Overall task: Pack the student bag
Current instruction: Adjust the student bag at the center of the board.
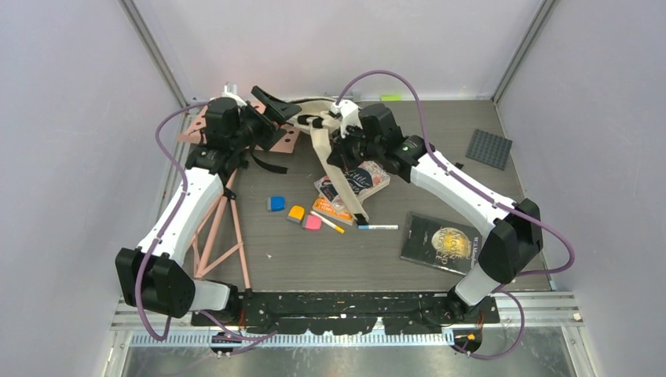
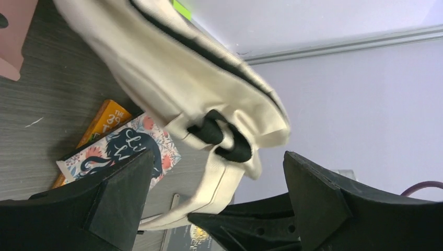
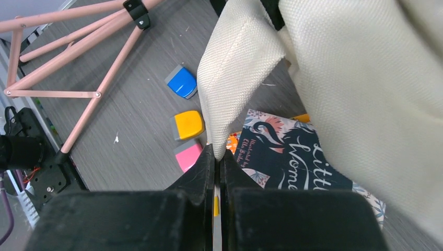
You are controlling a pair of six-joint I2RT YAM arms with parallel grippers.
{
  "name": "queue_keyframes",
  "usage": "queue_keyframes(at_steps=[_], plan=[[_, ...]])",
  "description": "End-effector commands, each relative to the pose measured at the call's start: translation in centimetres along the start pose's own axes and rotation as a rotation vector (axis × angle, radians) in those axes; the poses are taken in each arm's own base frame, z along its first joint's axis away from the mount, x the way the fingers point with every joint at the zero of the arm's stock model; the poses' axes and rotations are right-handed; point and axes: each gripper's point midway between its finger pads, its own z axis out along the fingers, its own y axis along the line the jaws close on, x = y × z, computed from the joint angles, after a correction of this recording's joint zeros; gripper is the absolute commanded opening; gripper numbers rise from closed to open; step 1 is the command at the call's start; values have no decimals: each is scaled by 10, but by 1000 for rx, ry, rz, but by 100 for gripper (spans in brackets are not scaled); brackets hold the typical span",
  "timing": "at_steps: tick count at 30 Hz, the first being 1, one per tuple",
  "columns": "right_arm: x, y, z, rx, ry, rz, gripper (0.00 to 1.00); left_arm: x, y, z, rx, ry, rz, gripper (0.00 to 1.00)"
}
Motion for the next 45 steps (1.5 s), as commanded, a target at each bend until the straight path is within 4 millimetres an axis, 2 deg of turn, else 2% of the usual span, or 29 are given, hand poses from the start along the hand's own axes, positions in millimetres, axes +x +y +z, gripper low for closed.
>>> queue_keyframes(at_steps=[1, 5, 9, 11, 13, 15, 18, 19, 21, 23, 25, 30, 32, 33, 34, 35, 38, 41, 45], plan=[[-27, 10, -13, 5, -86, -43, 1, -3, -16, 3, 68, -17, -10, 97], [-27, 14, -13, 0, -86, -55, 3, 12, 6, 7, 10, 13, -27, 95], [-17, 15, -12, 13, -51, -58, 6, 23, 18, 11, -23, 37, -45, 96], [-12, 14, -12, 25, -31, -54, 13, 28, 23, 12, -39, 48, -50, 95], [-11, 13, -18, 42, -19, -52, 29, 31, 33, 8, -83, 54, -45, 94], [-11, 10, -25, 69, -4, -41, 37, 29, 39, -2, -126, 43, 4, 94], [-13, 10, -39, 98, 5, -5, 43, 24, 50, -22, -195, 17, 121, 96], [-17, 9, -47, 116, -12, 4, 57, 24, 52, -27, -208, 14, 161, 96], [-23, 10, -60, 139, -36, 32, 68, 26, 53, -34, -196, 35, 240, 96], [-28, 5, -71, 185, -63, 63, 71, 34, 53, -35, -161, 70, 318, 96], [-30, -8, -81, 276, -84, 87, 73, 46, 50, -33, -112, 105, 419, 96], [-16, -51, -86, 460, -53, 112, 75, 84, 45, -17, -29, 206, 750, 97], [-8, -69, -85, 507, -22, 152, 75, 79, 61, -10, -134, 187, 743, 97], [-6, -74, -85, 522, -12, 187, 75, 69, 72, -8, -219, 150, 722, 98], [1, -89, -82, 552, 13, 222, 76, 58, 81, -8, -297, 108, 703, 98], [2, -98, -86, 579, 19, 276, 75, 51, 84, -7, -340, 86, 686, 98], [22, -120, -77, 634, 90, 367, 75, 37, 91, -1, -419, 43, 649, 99], [45, -132, -67, 662, 170, 408, 75, 29, 110, 13, -492, 61, 575, 100], [65, -136, -58, 667, 245, 412, 75, 17, 136, 24, -577, 84, 465, 98]])
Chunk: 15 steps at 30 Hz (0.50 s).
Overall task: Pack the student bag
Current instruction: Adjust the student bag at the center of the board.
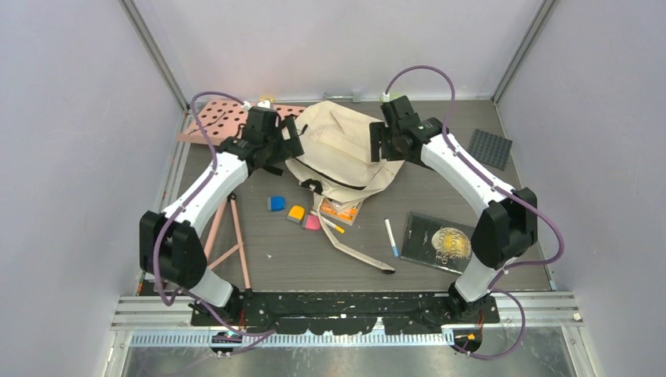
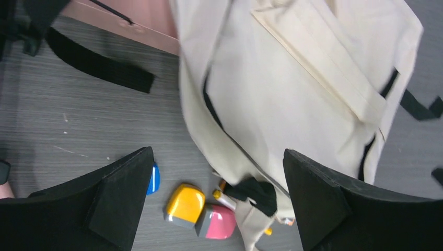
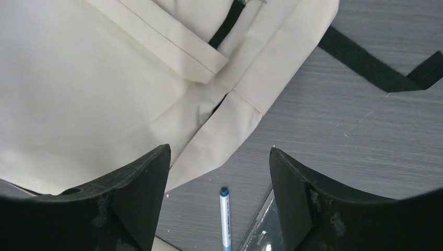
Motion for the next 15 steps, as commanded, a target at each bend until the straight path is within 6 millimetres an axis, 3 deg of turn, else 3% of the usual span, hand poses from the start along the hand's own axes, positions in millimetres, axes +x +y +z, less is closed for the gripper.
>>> queue_keyframes(at_steps=[1, 6, 9, 15], plan=[[2, 2, -1, 11, 34, 16, 75, -15, 22, 14, -85, 6, -110, 96], [16, -19, 19, 62, 117, 99, 74, -25, 7, 35, 24, -6, -146, 84], [29, -38, 32, 51, 199, 205, 74, -26, 12, 49, -3, 13, -155, 82], [54, -41, 55, -92, 312, 367, 74, -24, 3, 69, 51, 54, -157, 77]])
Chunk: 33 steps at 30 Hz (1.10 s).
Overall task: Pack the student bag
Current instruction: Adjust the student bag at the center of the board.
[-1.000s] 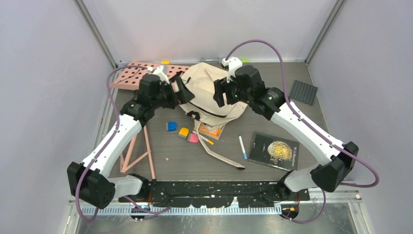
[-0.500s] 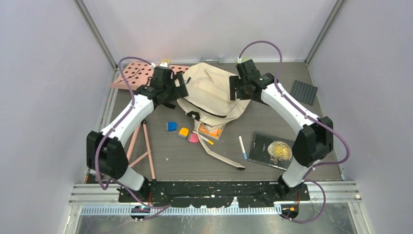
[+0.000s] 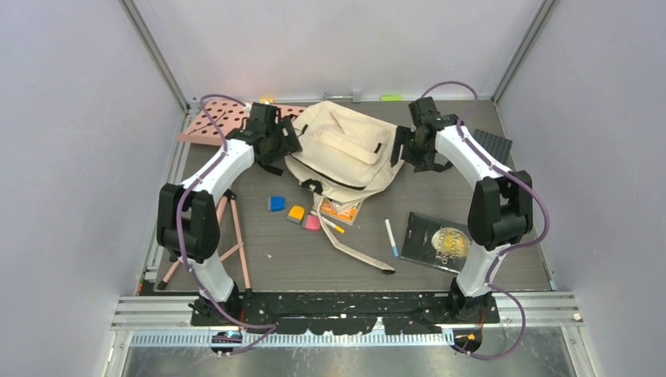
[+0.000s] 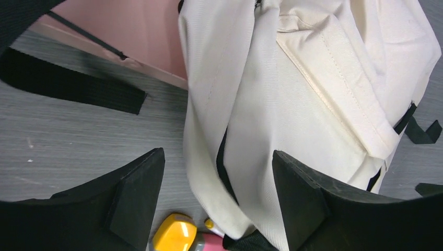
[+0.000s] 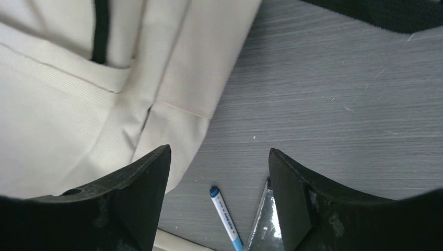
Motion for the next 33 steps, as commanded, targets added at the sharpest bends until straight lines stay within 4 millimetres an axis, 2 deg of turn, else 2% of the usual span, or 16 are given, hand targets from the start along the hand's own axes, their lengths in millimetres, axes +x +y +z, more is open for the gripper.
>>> queue_keyframes(at_steps=[1, 4, 9, 12, 15, 16, 18, 19, 20, 21, 22, 23, 25, 28, 33], plan=[[11, 12, 11, -153, 84, 116, 74, -20, -25, 5, 100, -28, -16, 76], [11, 15, 25, -193, 101, 147, 74, -18, -25, 12, 93, -7, -8, 69], [8, 23, 49, -272, 124, 201, 73, -8, -18, 11, 59, 45, 14, 45], [3, 27, 56, -309, 113, 221, 72, 0, -24, 9, 109, 67, 13, 29], [-4, 36, 60, -371, 91, 217, 70, 8, -37, 4, 180, 89, 37, 2], [-7, 38, 60, -387, 84, 216, 68, 11, -40, 1, 189, 98, 51, 0], [-15, 44, 60, -426, 65, 212, 56, 12, -48, -7, 211, 100, 80, 0], [-22, 46, 59, -441, 46, 204, 45, 12, -52, -11, 222, 94, 95, 0], [-27, 46, 58, -444, 31, 195, 39, 12, -56, -15, 233, 86, 106, 0], [-36, 47, 53, -450, 5, 188, 27, 11, -60, -20, 244, 79, 115, 0], [-42, 46, 50, -447, -14, 182, 22, 11, -65, -25, 261, 73, 123, 0], [-53, 46, 43, -452, -45, 181, 12, 10, -70, -30, 284, 65, 130, 0], [-72, 44, 32, -449, -101, 177, 3, 8, -85, -43, 335, 44, 154, 0], [-99, 36, 13, -418, -180, 157, 1, 11, -113, -64, 438, 24, 205, 0], [-118, 16, 2, -299, -237, 74, 1, 32, -164, -104, 608, 32, 322, 0]])
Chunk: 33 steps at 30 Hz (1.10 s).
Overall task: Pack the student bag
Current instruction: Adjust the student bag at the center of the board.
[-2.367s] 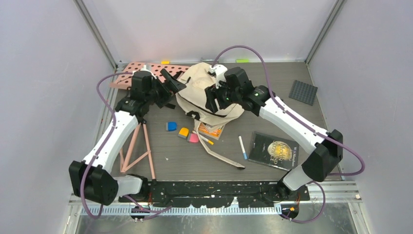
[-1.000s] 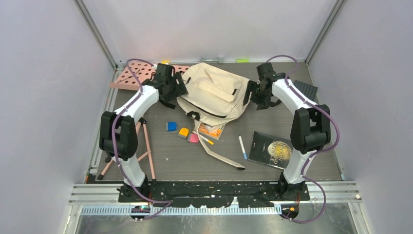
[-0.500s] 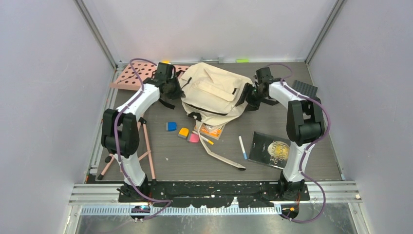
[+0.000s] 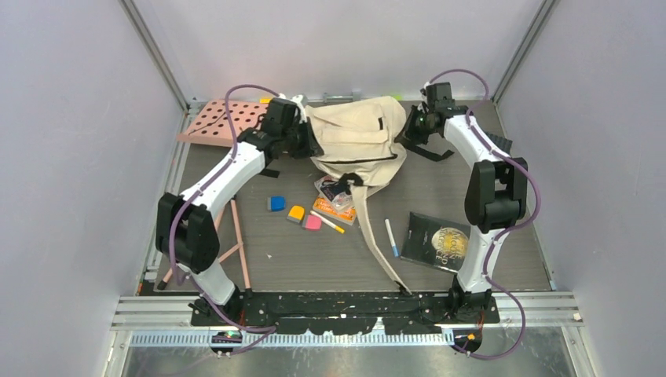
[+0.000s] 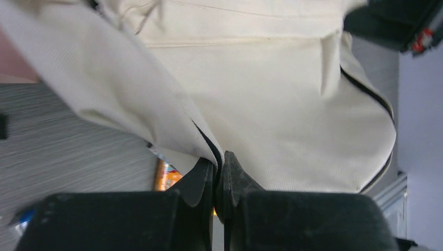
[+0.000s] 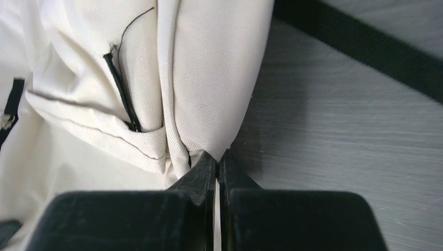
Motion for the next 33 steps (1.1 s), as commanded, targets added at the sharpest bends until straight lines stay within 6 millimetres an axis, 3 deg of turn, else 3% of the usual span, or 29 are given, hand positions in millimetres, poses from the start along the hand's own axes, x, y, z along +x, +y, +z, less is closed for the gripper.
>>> queue_keyframes(at_steps=[1, 7, 12, 15, 18, 22, 26, 29, 33], plan=[[-50, 17, -33, 33, -158, -142, 1, -5, -100, -42, 320, -39, 161, 0], [-56, -7, -36, 165, -155, -228, 1, 55, -164, -50, 513, 104, 257, 0], [-57, -34, -28, 283, -148, -260, 1, 96, -185, -39, 539, 234, 358, 0], [-64, -50, -29, 374, -163, -289, 8, 106, -192, -35, 546, 305, 389, 12], [-71, -54, -39, 422, -173, -317, 32, 108, -182, -31, 470, 325, 396, 33], [-80, -54, -60, 467, -218, -338, 53, 93, -167, -45, 377, 236, 410, 60], [-85, -49, -81, 485, -251, -339, 61, 78, -160, -73, 337, 160, 402, 79], [-84, -36, -93, 444, -253, -338, 63, 67, -147, -93, 295, 114, 383, 86], [-72, -4, -101, 302, -232, -351, 63, 49, -103, -99, 167, 54, 245, 87]])
